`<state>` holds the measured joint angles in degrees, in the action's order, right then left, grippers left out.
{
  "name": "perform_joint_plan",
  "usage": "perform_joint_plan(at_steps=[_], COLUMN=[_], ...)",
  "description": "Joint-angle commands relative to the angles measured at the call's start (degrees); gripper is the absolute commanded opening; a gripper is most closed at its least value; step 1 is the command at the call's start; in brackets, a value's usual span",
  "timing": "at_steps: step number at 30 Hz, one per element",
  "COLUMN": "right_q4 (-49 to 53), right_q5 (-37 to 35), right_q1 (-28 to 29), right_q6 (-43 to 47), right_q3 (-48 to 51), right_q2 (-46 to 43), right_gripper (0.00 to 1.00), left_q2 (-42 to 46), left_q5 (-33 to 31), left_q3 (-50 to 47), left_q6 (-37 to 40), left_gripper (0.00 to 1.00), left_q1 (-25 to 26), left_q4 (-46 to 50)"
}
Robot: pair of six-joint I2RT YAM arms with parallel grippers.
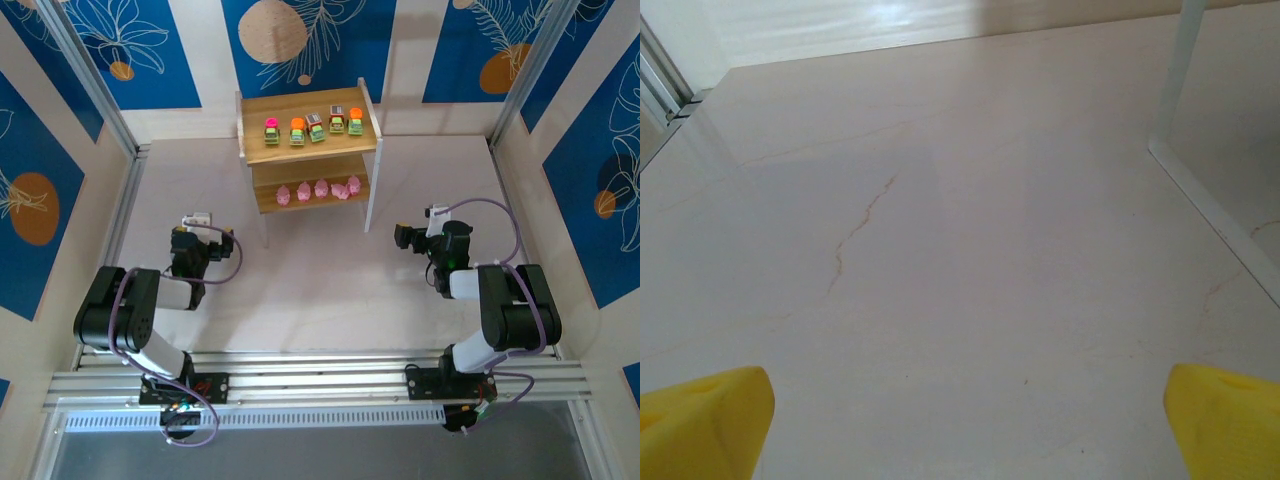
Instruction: Place and organize the plastic toys onto the shelf
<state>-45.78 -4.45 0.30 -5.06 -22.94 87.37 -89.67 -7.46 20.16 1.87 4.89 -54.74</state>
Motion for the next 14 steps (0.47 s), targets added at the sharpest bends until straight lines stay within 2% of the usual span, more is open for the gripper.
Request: perform_joint_plan(at_steps=[1, 14], right_q4=[-0.2, -0.2], right_q5=[0.8, 0.8], right_q1=[-0.3, -0.3], right_q6=[-0.7, -0.6], right_q3=[-1.1, -1.1], right_q2=[-0.1, -0.1], right_gripper=[0.99, 0.99], left_q2=[0.0, 0.0], left_q5=[1.4, 2.3], left_q3=[0.9, 1.0], left_q6=[0.4, 0.4], left_gripper=[1.00, 1.00], left_q1=[-0.7, -0.9], left_q4=[0.2, 0.4])
